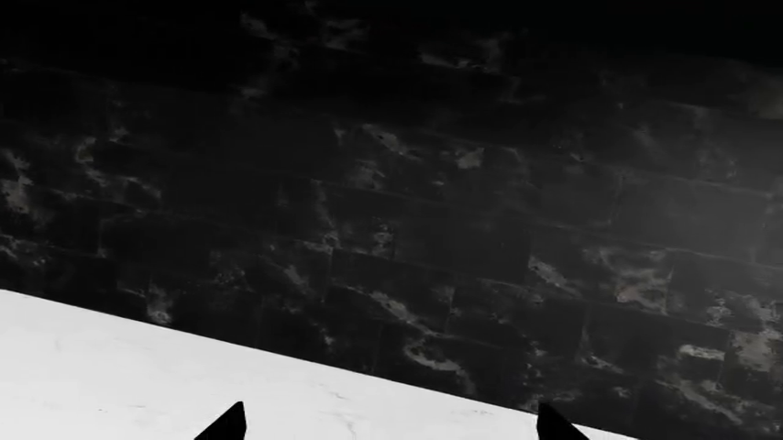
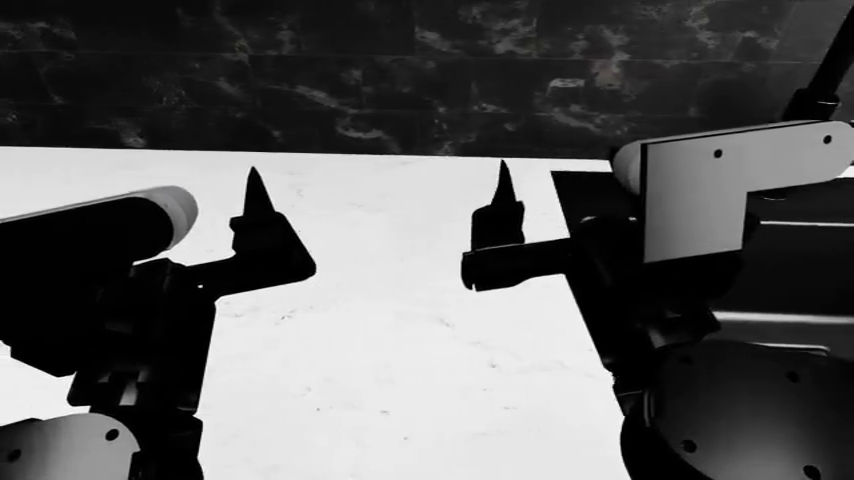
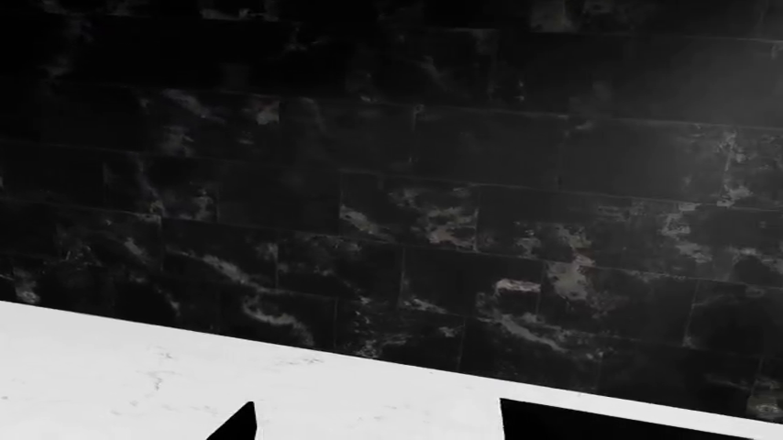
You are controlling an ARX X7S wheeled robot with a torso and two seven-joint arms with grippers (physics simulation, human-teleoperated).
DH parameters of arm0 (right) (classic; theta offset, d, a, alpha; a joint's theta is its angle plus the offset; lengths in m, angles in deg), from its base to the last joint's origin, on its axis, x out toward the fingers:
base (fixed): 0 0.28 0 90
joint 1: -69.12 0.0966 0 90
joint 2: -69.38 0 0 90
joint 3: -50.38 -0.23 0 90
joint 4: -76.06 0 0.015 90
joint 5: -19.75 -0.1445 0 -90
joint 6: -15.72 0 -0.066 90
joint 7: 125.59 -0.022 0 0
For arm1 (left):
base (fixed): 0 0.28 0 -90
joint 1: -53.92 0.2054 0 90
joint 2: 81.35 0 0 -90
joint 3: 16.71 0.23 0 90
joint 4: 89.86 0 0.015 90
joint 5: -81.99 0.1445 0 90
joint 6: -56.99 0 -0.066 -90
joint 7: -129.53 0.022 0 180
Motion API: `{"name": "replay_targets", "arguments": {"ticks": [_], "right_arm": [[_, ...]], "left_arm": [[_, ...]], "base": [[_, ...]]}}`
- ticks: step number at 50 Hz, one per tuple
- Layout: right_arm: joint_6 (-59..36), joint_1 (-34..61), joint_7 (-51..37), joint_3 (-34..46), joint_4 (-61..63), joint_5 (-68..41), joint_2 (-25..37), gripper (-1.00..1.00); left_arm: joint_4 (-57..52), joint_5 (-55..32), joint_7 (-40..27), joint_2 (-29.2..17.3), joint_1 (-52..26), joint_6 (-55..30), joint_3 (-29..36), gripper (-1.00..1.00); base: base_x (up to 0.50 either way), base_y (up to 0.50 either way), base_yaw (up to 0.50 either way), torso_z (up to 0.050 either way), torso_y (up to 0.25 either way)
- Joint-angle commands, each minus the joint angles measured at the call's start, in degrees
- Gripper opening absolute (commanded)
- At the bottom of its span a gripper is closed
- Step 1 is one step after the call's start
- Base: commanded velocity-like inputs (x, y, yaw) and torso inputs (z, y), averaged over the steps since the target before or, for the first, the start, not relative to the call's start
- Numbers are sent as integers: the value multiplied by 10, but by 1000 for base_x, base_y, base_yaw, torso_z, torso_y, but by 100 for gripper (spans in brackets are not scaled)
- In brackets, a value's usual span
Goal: Pick and place the shaker into the drawer. Then close the cabinet.
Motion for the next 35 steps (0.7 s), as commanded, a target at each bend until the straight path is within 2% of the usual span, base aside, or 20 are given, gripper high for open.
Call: {"name": "replay_targets", "arguments": {"ticks": [1, 16, 25, 35], "right_arm": [[5, -2, 0, 11, -1, 5, 4, 100], [16, -2, 8, 29, -7, 18, 6, 100], [25, -4, 13, 36, -8, 29, 10, 100], [39, -5, 25, 42, -4, 39, 12, 100]], "left_arm": [[3, -3, 0, -1, 9, 14, 2, 100], [4, 1, 5, -6, 21, 18, -1, 100], [7, 1, 6, -4, 26, 18, -3, 100], [7, 2, 6, -3, 30, 16, -5, 100]], "base": [[23, -499, 0, 0, 0], [10, -500, 0, 0, 0], [-341, -492, 0, 0, 0], [0, -57, 0, 0, 0]]}}
